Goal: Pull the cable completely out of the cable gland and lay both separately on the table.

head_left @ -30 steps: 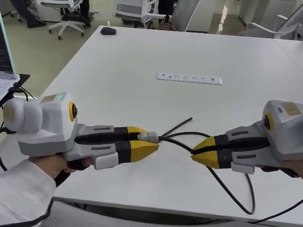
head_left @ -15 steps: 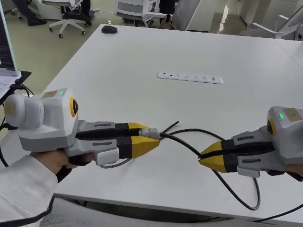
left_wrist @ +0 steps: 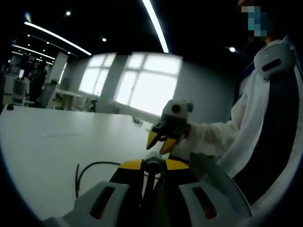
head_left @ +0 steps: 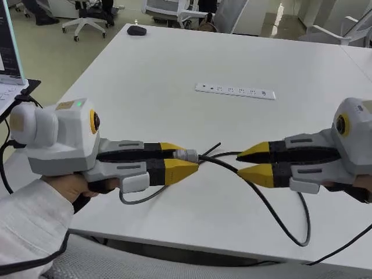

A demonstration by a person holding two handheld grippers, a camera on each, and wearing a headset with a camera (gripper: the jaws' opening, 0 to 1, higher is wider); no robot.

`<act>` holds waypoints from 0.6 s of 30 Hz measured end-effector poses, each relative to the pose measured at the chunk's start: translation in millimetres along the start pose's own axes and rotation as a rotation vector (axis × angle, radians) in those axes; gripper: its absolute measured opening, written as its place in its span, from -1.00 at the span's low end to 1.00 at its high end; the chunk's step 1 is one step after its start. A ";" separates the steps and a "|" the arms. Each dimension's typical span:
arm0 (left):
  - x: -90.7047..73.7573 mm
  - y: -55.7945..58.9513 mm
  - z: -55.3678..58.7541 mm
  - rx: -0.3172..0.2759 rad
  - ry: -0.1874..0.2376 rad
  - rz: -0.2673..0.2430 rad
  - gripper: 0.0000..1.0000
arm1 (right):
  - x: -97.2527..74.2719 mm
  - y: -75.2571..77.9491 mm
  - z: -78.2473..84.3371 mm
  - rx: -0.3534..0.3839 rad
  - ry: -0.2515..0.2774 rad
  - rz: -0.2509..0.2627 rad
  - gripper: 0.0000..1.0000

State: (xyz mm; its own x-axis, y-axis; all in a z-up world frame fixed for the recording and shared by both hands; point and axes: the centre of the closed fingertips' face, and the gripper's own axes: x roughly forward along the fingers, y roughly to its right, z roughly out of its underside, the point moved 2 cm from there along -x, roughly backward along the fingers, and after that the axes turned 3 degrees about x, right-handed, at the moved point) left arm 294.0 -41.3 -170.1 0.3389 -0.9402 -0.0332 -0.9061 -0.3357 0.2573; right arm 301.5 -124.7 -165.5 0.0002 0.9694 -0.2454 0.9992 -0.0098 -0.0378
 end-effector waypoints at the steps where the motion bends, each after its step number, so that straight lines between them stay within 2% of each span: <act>1: 0.3 0.7 0.3 0.003 -0.002 0.003 -0.68 | 0.8 0.0 -4.9 0.001 0.017 -0.001 -0.75; 5: 0.1 1.0 1.0 0.003 -0.006 0.007 -0.67 | 8.1 -6.5 -18.4 0.010 0.049 -0.039 -0.67; 7: 0.2 0.9 1.2 0.000 -0.006 0.007 -0.67 | 14.0 -11.7 -18.8 0.004 0.030 -0.057 -0.61; 8: 0.2 0.9 1.2 -0.001 -0.006 0.007 -0.67 | 17.8 -14.6 -17.2 -0.023 0.013 -0.067 -0.60; 11: 0.5 1.2 1.1 -0.003 -0.004 0.008 -0.67 | 26.0 -19.1 -15.3 -0.035 -0.005 -0.087 -0.64; 18: 1.4 1.9 1.7 -0.002 -0.007 0.012 -0.67 | 36.8 -17.7 -14.9 -0.046 -0.010 -0.093 -0.71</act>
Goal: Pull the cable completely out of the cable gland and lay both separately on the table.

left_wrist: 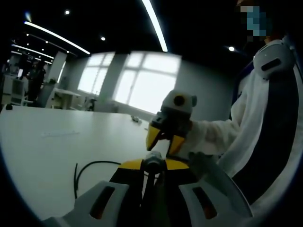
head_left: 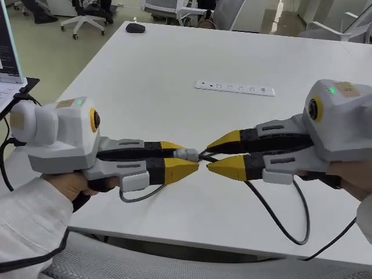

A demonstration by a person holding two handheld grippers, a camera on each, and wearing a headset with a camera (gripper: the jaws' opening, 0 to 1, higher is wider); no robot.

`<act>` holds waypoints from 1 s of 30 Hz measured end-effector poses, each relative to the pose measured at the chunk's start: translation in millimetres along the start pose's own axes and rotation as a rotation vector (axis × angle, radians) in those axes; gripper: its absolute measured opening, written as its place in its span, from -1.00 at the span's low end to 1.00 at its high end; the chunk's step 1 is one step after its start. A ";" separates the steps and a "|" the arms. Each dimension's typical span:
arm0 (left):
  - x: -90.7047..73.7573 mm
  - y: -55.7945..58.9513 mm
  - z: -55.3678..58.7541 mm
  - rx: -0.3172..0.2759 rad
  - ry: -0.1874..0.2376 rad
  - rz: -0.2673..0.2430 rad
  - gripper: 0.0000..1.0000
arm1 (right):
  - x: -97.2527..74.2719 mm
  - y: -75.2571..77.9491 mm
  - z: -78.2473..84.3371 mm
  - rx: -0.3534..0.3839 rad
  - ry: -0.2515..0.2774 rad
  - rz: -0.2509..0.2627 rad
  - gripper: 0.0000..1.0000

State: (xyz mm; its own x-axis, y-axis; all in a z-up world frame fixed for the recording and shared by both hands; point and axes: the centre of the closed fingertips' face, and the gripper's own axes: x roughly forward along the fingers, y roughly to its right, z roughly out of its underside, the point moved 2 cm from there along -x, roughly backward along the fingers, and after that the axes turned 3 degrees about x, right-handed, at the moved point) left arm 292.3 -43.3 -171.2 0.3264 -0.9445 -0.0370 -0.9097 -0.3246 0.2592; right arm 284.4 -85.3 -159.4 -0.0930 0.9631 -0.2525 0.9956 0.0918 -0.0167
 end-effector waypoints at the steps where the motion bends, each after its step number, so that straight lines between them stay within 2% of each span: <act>1: 0.1 0.1 0.0 0.000 0.000 0.001 -0.67 | 0.4 0.3 -0.8 0.001 0.004 -0.001 -0.72; 12: 1.4 2.0 -0.8 0.013 0.002 0.014 -0.67 | 5.3 1.4 5.6 0.025 -0.024 -0.018 -0.92; 19: 0.3 0.2 -3.1 0.004 0.017 0.005 -0.67 | 5.9 3.2 4.4 0.010 -0.011 -0.011 -0.93; 26: -0.1 -1.3 -0.9 0.003 0.003 -0.001 -0.68 | 7.7 3.1 8.8 -0.023 -0.027 -0.008 -0.93; 28: -0.6 -2.2 -0.7 0.003 0.003 -0.005 -0.68 | 6.7 3.8 11.4 -0.039 -0.040 -0.002 -0.93; 30: -1.2 -3.6 -0.3 0.000 0.001 -0.011 -0.68 | 4.4 5.9 18.1 -0.058 -0.079 0.014 -0.94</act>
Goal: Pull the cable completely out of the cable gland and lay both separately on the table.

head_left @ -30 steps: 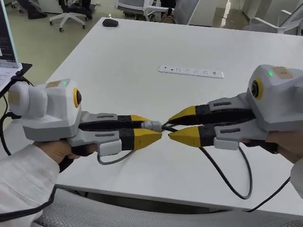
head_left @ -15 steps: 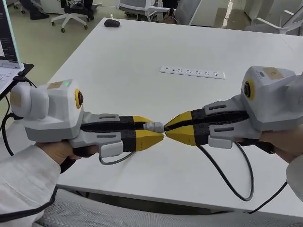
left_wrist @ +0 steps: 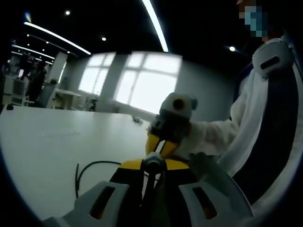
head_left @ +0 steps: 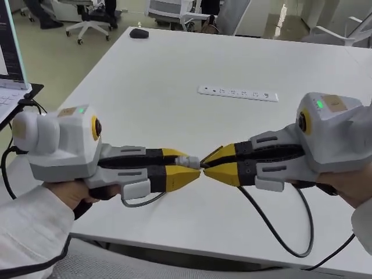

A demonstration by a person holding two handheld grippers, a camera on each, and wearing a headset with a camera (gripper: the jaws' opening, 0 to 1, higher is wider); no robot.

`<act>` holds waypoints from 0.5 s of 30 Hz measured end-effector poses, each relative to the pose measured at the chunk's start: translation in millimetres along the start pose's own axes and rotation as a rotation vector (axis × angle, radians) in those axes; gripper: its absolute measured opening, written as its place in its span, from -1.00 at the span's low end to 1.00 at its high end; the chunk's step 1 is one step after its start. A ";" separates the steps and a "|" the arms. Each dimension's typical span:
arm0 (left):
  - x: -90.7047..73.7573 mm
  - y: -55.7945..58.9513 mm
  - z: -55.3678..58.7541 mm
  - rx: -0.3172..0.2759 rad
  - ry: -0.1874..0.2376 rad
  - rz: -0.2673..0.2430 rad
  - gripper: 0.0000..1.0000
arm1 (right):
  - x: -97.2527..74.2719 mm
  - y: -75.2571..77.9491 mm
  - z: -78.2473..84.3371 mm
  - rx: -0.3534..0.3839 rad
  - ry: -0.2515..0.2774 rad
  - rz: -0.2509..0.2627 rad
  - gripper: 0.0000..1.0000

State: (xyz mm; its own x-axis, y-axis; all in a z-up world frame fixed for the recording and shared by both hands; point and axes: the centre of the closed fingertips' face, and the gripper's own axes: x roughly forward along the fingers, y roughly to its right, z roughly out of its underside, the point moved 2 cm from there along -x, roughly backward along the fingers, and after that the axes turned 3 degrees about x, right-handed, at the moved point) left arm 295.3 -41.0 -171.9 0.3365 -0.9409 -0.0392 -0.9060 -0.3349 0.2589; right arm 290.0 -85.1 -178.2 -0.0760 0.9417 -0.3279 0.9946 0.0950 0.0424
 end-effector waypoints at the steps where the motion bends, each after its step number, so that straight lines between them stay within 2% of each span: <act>1: -0.1 -0.2 -0.3 -0.002 0.002 -0.001 -0.68 | -0.8 -0.1 3.0 -0.007 -0.013 0.003 -0.94; 10: -0.2 -1.0 -1.7 -0.003 0.009 -0.004 -0.68 | -13.1 1.5 15.9 -0.003 -0.035 0.018 -0.95; 15: -0.7 -2.0 -2.5 -0.007 0.014 -0.007 -0.68 | -21.1 2.7 36.8 -0.020 -0.119 0.040 -0.94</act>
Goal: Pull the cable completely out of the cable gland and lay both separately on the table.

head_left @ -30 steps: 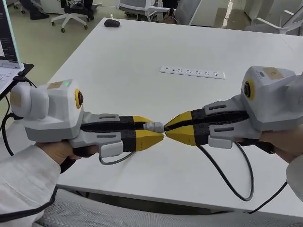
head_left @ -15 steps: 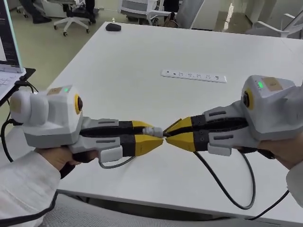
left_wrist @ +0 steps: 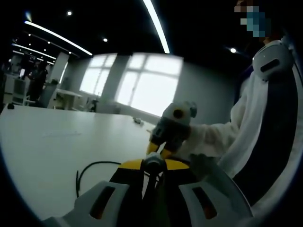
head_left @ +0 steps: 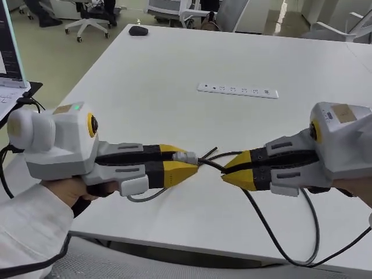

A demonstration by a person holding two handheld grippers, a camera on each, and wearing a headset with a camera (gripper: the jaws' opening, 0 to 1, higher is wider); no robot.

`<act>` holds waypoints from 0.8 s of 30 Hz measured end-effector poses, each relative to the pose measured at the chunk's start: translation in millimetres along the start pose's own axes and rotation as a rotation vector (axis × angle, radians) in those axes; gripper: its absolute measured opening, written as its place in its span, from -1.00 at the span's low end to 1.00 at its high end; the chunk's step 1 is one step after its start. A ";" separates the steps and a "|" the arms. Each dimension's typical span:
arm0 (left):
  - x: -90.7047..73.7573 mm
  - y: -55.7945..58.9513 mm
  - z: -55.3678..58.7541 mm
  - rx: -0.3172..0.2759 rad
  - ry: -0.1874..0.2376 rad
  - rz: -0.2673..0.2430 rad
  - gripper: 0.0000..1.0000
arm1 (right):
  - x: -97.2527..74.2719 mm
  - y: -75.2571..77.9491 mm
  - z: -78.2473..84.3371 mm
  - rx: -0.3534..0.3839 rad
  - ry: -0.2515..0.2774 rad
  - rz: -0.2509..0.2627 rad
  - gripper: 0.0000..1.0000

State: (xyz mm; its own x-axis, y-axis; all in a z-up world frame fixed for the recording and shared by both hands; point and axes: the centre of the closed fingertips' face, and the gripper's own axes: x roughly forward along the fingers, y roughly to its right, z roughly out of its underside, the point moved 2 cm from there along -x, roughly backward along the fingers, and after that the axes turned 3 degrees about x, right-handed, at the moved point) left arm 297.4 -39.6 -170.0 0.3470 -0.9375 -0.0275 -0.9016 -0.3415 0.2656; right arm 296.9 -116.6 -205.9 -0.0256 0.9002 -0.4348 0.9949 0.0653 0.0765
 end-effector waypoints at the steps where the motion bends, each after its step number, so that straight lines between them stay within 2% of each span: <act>1: 0.0 -0.2 -0.3 0.000 0.002 -0.001 -0.68 | -0.8 0.1 3.8 0.000 -0.013 0.003 -0.94; 6: -0.6 -0.6 -2.8 -0.008 0.018 -0.002 -0.68 | -7.3 -0.4 25.1 0.015 -0.064 0.015 -0.94; 14: -0.8 -0.7 -3.7 -0.010 0.023 -0.002 -0.68 | -11.2 -0.1 48.2 0.053 -0.106 0.030 -0.95; 18: -1.2 -1.2 -4.9 -0.013 0.030 -0.005 -0.68 | -12.0 -1.5 54.2 0.061 -0.120 0.027 -0.95; 24: -0.7 -1.0 -4.3 -0.012 0.025 -0.004 -0.68 | -14.1 -1.2 55.0 0.071 -0.114 0.034 -0.94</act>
State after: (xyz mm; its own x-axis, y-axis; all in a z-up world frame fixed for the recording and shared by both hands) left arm 299.2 -38.3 -166.1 0.3568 -0.9342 -0.0043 -0.8970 -0.3439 0.2775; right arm 301.4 -153.0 -249.2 0.0153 0.8462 -0.5326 0.9995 0.0013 0.0307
